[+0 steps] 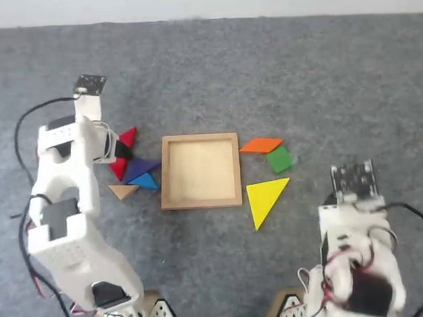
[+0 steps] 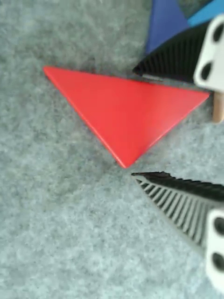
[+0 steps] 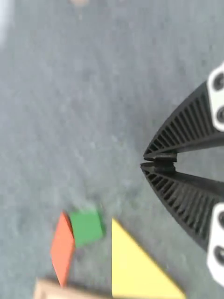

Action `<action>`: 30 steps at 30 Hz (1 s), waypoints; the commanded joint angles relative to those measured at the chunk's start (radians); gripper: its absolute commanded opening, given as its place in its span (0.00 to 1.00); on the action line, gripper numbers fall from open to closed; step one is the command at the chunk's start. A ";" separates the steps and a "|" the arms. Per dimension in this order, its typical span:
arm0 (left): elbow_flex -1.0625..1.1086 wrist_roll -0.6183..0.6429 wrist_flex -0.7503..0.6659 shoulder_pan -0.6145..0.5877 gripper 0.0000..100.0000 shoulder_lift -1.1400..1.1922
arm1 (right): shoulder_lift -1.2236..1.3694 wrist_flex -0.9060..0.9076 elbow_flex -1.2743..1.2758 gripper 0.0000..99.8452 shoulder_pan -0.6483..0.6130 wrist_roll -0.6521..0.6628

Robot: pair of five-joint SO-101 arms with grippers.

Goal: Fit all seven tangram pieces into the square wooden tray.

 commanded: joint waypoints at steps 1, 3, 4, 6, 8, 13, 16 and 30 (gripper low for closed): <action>0.010 0.014 -0.037 0.003 0.30 -0.086 | 0.243 -0.047 -0.107 0.01 -0.113 -0.124; 0.010 0.014 -0.037 0.003 0.30 -0.086 | 0.364 -0.036 -0.166 0.03 -0.197 -0.207; 0.010 0.014 -0.037 0.003 0.30 -0.086 | 0.417 -0.036 -0.186 0.06 -0.245 -0.259; 0.012 0.014 -0.037 0.006 0.30 -0.086 | 0.509 -0.048 -0.204 0.13 -0.343 -0.379; 0.015 0.014 -0.037 0.012 0.30 -0.086 | 0.585 -0.094 -0.209 0.19 -0.449 -0.500; 0.016 0.049 -0.035 0.011 0.30 -0.086 | 0.773 -0.289 -0.212 0.22 -0.578 -0.753; 0.016 0.054 -0.035 0.009 0.30 -0.086 | 0.903 -0.387 -0.213 0.22 -0.573 -0.833; 0.016 0.057 -0.037 0.009 0.30 -0.086 | 1.251 -0.532 -0.279 0.43 -0.624 -1.040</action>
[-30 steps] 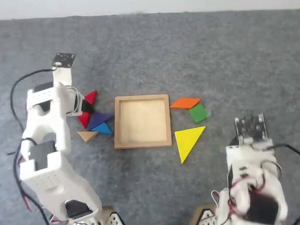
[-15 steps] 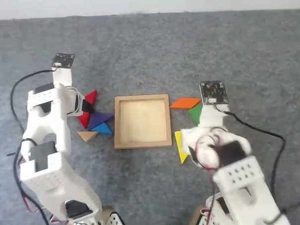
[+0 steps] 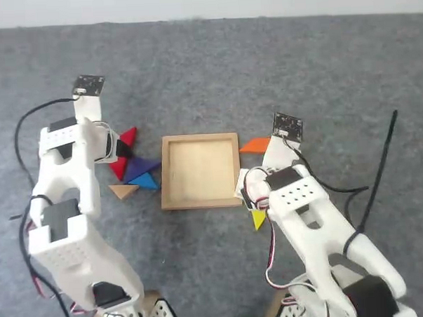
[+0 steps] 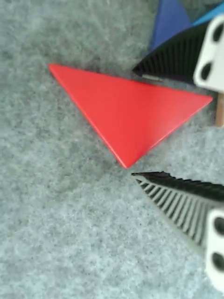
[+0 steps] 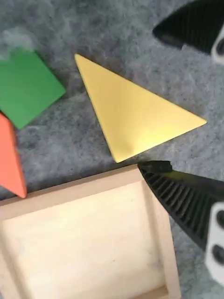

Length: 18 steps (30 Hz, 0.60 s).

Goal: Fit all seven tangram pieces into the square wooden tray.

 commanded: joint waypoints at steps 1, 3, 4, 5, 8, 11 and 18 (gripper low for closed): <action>-0.004 0.012 -0.014 0.005 0.30 -0.077 | -0.013 -0.027 -0.057 0.43 -0.010 -0.017; -0.004 0.012 -0.014 0.006 0.30 -0.077 | -0.015 -0.054 -0.057 0.43 -0.010 -0.021; -0.004 0.012 -0.014 0.006 0.30 -0.077 | -0.013 -0.071 -0.054 0.43 -0.012 -0.040; -0.004 0.012 -0.014 0.006 0.30 -0.077 | -0.012 -0.084 -0.051 0.43 -0.024 -0.061; -0.004 0.012 -0.014 0.006 0.30 -0.077 | 0.030 -0.094 -0.049 0.43 -0.077 -0.086; -0.004 0.012 -0.014 0.005 0.30 -0.077 | 0.111 -0.117 -0.055 0.43 -0.079 -0.097; -0.004 0.011 -0.014 0.003 0.30 -0.075 | 0.154 -0.154 -0.051 0.43 0.027 -0.100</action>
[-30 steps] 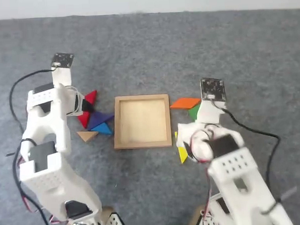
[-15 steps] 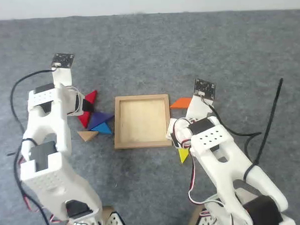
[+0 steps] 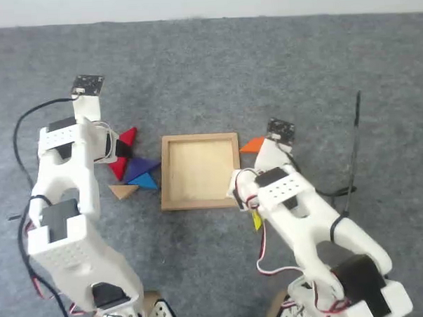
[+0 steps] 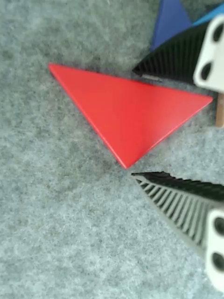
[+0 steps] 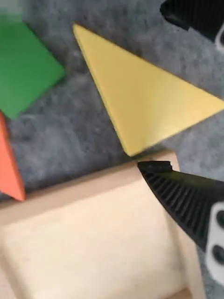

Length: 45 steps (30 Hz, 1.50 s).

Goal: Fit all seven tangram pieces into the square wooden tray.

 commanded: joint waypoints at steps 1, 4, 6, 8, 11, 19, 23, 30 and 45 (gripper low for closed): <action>-0.004 0.006 -0.014 0.003 0.30 -0.075 | -0.033 -0.004 -0.043 0.43 0.047 -0.012; -0.004 0.006 -0.014 0.003 0.30 -0.075 | -0.099 0.064 -0.043 0.43 0.042 -0.009; -0.004 0.006 -0.014 0.003 0.30 -0.075 | -0.140 0.082 -0.043 0.43 0.048 -0.009; -0.004 0.006 -0.014 0.003 0.30 -0.075 | -0.159 0.071 -0.029 0.43 0.050 -0.009; -0.004 0.006 -0.014 0.003 0.30 -0.075 | -0.154 -0.022 0.020 0.43 0.047 -0.009; -0.004 0.006 -0.014 0.003 0.30 -0.075 | -0.067 -0.142 0.029 0.43 0.050 -0.015; -0.004 0.006 -0.014 0.003 0.30 -0.075 | -0.022 -0.142 0.009 0.43 0.050 -0.017; -0.004 0.006 -0.014 0.003 0.30 -0.075 | 0.024 -0.143 -0.003 0.43 0.051 -0.086; -0.004 0.006 -0.014 0.003 0.30 -0.075 | 0.096 -0.133 -0.054 0.43 0.081 -0.121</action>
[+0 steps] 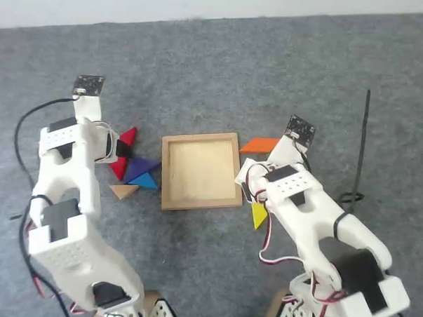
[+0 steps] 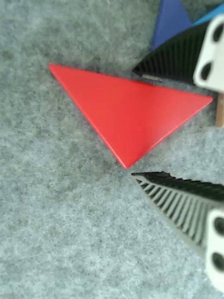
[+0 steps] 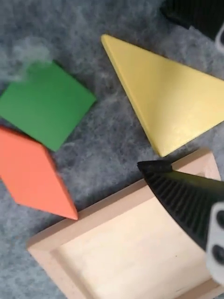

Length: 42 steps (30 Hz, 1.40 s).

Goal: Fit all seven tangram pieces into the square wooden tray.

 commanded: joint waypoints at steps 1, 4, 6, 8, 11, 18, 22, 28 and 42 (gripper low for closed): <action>-0.004 0.006 -0.014 0.003 0.30 -0.075 | 0.044 -0.004 -0.064 0.43 0.010 -0.012; -0.004 0.006 -0.014 0.003 0.30 -0.075 | 0.054 0.050 -0.094 0.43 -0.001 -0.014; -0.004 0.006 -0.014 0.003 0.30 -0.075 | 0.061 0.085 -0.115 0.41 -0.010 -0.014; -0.004 0.006 -0.014 0.003 0.30 -0.075 | 0.064 0.093 -0.121 0.37 -0.010 -0.014; -0.002 0.006 -0.014 0.003 0.30 -0.075 | 0.064 0.096 -0.123 0.33 -0.005 -0.014; -0.002 0.005 -0.014 0.003 0.30 -0.075 | 0.054 0.119 -0.124 0.33 -0.010 -0.003; -0.002 0.005 -0.014 0.003 0.30 -0.075 | 0.053 0.206 -0.158 0.33 -0.045 0.103; -0.002 0.005 -0.014 0.002 0.30 -0.075 | 0.059 0.257 -0.161 0.33 -0.088 0.279; 0.021 -0.018 -0.026 0.005 0.30 -0.084 | 0.050 0.483 -0.164 0.33 0.024 0.904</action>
